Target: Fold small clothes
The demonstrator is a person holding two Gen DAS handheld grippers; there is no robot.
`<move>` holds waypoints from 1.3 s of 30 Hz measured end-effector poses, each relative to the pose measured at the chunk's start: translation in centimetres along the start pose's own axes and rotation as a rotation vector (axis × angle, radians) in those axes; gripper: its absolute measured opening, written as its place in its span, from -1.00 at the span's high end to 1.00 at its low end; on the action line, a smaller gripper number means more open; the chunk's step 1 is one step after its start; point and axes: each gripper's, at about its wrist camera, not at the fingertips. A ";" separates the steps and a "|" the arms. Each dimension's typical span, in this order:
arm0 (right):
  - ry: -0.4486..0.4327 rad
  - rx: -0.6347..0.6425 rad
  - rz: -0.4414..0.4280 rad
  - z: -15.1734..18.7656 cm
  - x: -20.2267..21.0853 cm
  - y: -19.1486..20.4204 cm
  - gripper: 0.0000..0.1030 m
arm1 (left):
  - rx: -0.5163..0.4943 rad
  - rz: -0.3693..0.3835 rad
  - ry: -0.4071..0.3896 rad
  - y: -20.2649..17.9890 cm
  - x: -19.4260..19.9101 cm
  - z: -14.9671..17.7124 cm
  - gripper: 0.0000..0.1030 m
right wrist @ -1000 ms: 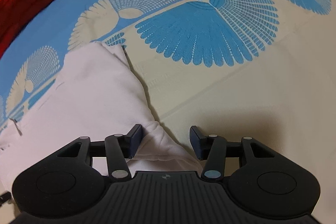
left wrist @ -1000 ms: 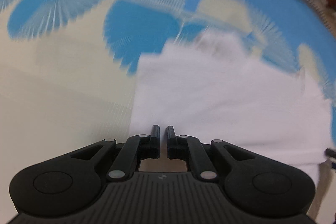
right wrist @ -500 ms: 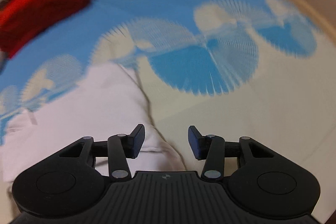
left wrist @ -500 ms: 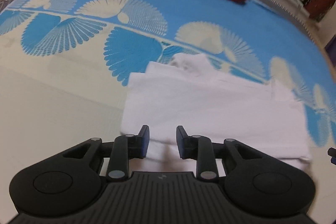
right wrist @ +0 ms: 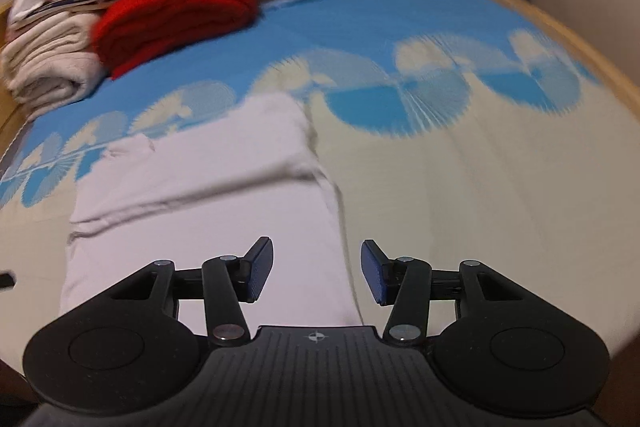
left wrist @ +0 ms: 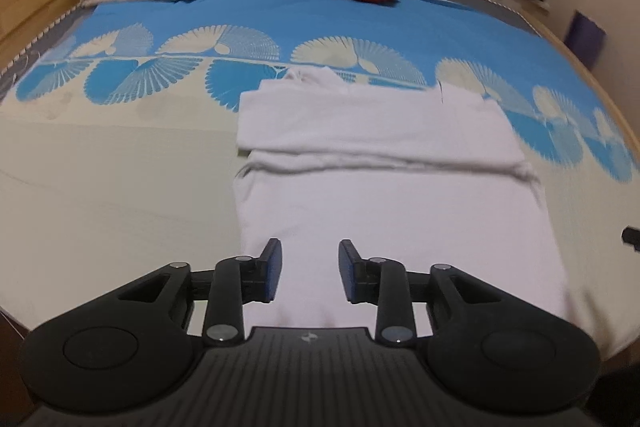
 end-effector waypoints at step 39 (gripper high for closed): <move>0.273 0.062 0.057 8.9 -7.1 -1.6 0.81 | 0.176 -0.020 0.260 6.9 -6.7 8.8 0.57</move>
Point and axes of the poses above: each gripper's, at about its wrist camera, not at the fingertips, and x roughly against the way its jaws point, y to its left, z to its underside
